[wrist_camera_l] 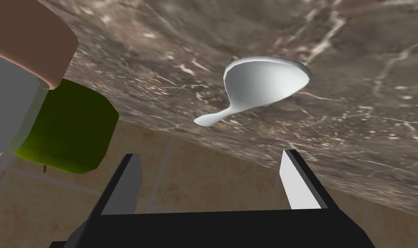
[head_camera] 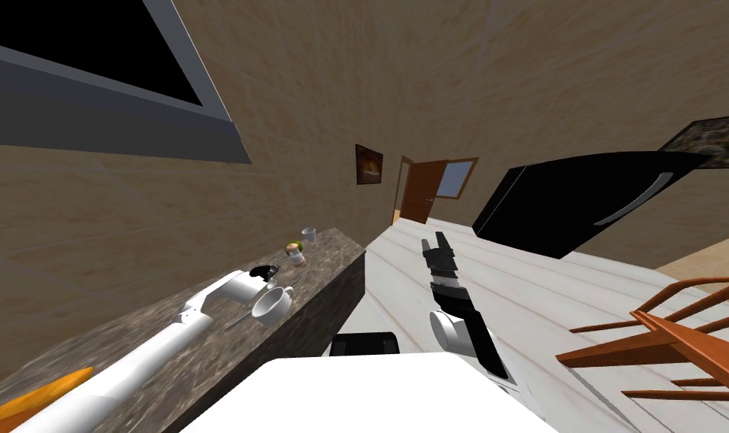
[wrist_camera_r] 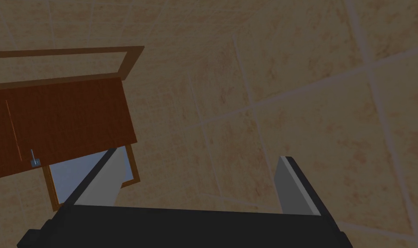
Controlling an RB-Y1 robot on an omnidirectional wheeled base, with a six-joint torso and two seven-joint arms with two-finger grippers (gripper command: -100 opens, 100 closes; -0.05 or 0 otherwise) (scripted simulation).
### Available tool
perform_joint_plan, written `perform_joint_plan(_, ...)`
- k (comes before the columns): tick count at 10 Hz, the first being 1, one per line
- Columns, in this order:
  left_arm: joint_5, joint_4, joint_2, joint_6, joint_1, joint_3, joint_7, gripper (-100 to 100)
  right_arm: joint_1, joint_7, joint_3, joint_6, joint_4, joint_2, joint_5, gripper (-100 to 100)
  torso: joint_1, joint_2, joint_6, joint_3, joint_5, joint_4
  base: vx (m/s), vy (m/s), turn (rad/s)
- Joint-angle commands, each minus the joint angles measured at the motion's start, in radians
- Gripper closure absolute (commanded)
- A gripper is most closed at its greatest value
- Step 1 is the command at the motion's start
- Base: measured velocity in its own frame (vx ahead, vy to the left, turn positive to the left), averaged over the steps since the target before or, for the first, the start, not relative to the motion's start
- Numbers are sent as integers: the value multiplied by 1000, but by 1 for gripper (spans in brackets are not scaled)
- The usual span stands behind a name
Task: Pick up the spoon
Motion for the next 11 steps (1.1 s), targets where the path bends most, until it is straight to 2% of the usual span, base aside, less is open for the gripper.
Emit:
perform_joint_plan(1, 23, 9, 23, 10, -15, 38, -14, -100, 0, 0, 0, 0, 0, 0, 0, 0, 0, 0, 0, 0, 0, 0, -270, 39, -203)
perform_joint_plan(2, 35, 9, 31, 19, -19, 50, -18, -100, 0, 0, 0, 0, 0, 0, 0, 0, 1, 5, 0, 3, 0, 1, -225, 55, -141)
perform_joint_plan(4, 85, 16, 54, 52, -29, 80, -35, -100, 0, 0, 0, 0, 0, 0, 0, 0, 4, 4, 0, 2, 1, 1, -207, 79, -291)
perform_joint_plan(7, 159, 32, 79, 90, -35, 103, -58, -100, 0, 0, 0, 0, 0, 0, 0, 0, 4, -2, 0, -1, 1, 0, -132, 58, -221)
perform_joint_plan(11, 281, 79, 114, 138, -39, 126, -100, -100, 0, 0, 0, 0, 0, 0, 0, 0, 6, -4, 0, -2, 2, -1, -118, 58, -280)
